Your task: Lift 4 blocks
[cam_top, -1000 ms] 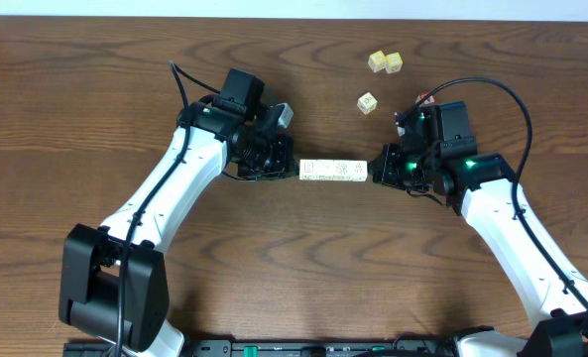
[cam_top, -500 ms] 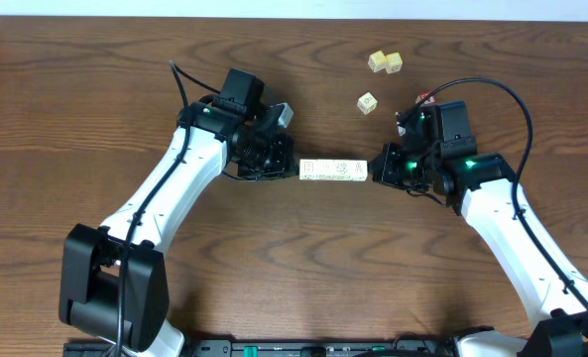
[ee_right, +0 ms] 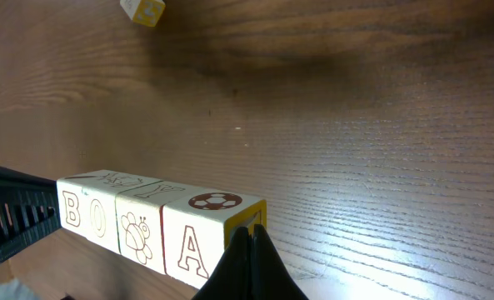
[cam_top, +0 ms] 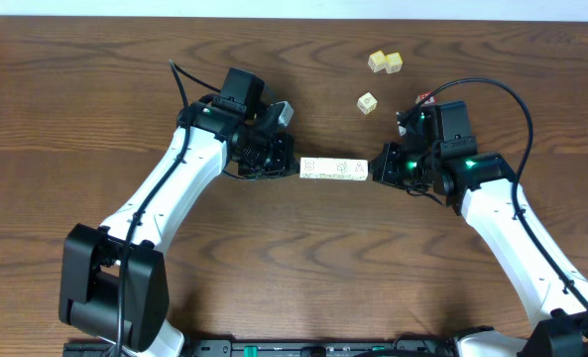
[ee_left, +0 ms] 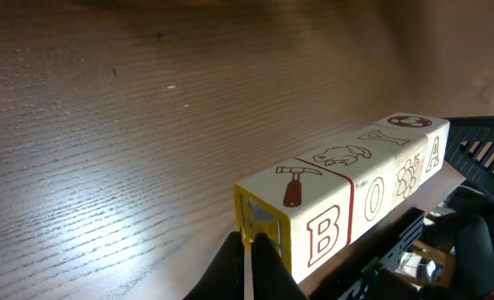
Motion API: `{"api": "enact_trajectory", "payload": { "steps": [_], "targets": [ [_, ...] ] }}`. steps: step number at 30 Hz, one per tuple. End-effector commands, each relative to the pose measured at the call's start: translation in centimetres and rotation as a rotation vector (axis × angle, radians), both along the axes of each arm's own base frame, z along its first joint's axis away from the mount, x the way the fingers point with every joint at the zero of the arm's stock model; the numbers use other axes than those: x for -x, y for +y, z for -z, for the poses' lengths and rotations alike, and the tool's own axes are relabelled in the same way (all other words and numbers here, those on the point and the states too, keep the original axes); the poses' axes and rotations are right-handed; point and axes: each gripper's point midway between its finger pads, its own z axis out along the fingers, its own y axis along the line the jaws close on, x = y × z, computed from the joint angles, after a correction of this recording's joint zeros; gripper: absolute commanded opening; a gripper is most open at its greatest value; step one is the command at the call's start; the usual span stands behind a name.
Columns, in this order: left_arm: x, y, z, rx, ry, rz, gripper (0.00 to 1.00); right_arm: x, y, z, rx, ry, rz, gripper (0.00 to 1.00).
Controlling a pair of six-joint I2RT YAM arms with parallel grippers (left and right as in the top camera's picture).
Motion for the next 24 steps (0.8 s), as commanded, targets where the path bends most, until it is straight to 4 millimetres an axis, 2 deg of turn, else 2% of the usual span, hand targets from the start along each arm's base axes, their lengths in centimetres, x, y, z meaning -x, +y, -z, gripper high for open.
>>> {"api": "enact_trajectory", "payload": {
  "steps": [1,10,19,24],
  "targets": [
    [0.91,-1.48,-0.43,0.056,0.026,0.035,0.07,0.69,2.72,-1.32,-0.084,-0.002,-0.073,0.01],
    [0.86,-1.40,-0.37,0.051,0.024,0.032,0.07,0.79,3.49,-1.30,-0.088,-0.010,-0.082,0.01],
    [0.85,-1.39,-0.35,0.050,0.023,0.032,0.07,0.75,3.35,-1.09,-0.081,-0.003,-0.068,0.01],
    [0.83,-1.41,0.39,0.043,0.043,0.032,0.07,0.82,3.54,-0.66,-0.077,0.009,-0.074,0.01]
  ]
}}
